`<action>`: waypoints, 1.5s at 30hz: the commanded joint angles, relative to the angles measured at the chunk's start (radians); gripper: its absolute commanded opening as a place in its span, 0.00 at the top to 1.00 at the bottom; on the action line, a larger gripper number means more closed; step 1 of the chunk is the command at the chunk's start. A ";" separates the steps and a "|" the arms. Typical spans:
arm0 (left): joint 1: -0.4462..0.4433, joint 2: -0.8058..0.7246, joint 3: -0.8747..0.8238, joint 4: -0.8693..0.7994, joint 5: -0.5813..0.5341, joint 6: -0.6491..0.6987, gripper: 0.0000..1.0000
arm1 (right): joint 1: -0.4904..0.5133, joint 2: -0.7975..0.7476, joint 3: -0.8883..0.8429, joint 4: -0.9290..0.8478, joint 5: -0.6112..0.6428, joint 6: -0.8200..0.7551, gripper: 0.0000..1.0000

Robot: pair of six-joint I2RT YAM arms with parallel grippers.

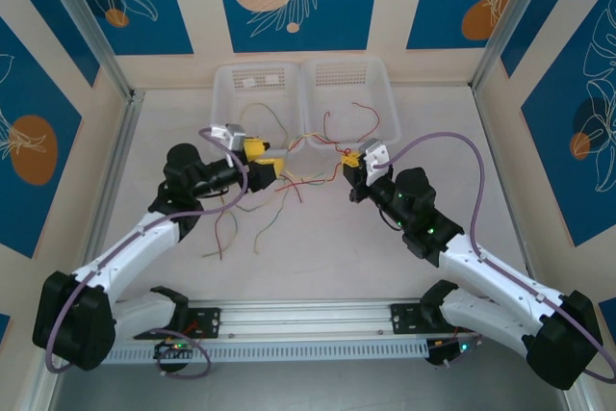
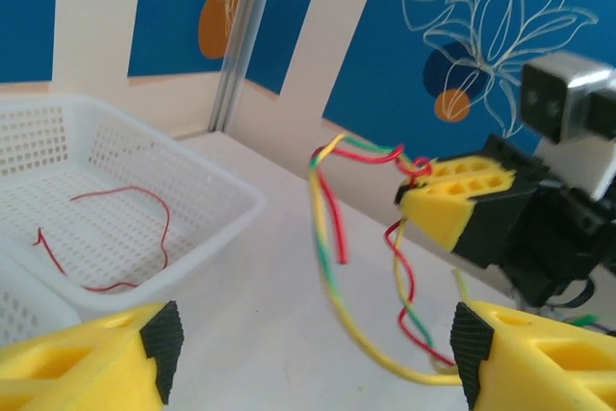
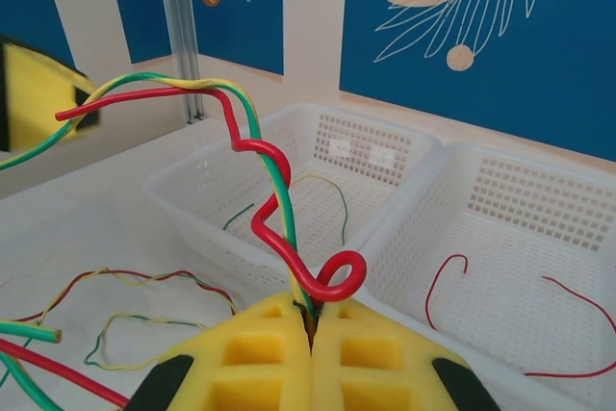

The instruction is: Untangle the cables

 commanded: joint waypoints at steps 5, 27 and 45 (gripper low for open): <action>-0.015 0.028 0.042 -0.030 0.011 0.040 0.12 | 0.018 -0.009 -0.004 0.059 0.009 -0.001 1.00; -0.069 0.023 0.014 -0.082 -0.059 0.133 0.71 | 0.004 -0.007 -0.005 0.104 -0.009 0.071 1.00; -0.069 -0.109 -0.044 -0.134 -0.299 0.201 1.00 | -0.057 0.053 0.055 -0.056 -0.242 0.062 0.99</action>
